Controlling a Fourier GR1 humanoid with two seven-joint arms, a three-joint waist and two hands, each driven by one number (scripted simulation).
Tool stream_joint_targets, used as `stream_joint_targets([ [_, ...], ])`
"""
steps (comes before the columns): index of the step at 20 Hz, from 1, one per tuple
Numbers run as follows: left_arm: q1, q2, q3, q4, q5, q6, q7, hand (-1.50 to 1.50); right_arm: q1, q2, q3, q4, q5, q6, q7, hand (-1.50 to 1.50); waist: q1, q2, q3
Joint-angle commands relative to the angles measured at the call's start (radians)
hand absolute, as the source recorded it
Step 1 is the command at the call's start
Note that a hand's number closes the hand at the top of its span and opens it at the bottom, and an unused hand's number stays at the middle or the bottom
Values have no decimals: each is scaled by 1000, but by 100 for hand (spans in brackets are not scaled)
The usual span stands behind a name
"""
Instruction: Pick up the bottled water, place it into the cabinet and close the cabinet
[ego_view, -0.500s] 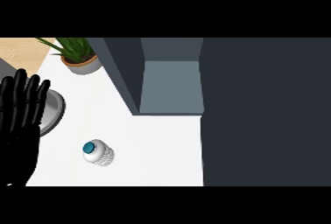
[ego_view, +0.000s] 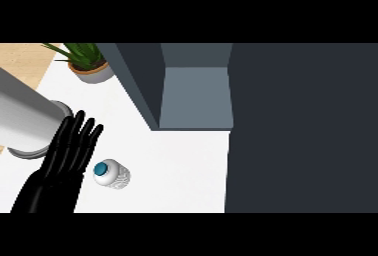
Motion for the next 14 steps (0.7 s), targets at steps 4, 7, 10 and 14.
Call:
stream_joint_targets([
  [4,232,8,-31,-108,138,-1,116,-150,173,1,5,-77,-224,84,90,-150,0,-5,0],
  [7,346,17,-108,-218,107,-5,133,-150,204,0,12,-133,-218,71,125,-150,4,-5,0],
  [10,326,14,-66,-126,115,-27,54,-150,193,37,61,-66,-156,84,61,-150,2,-2,-1],
  [14,405,89,56,-152,239,-124,28,-150,257,56,82,-74,-135,80,3,-150,3,-3,-1],
])
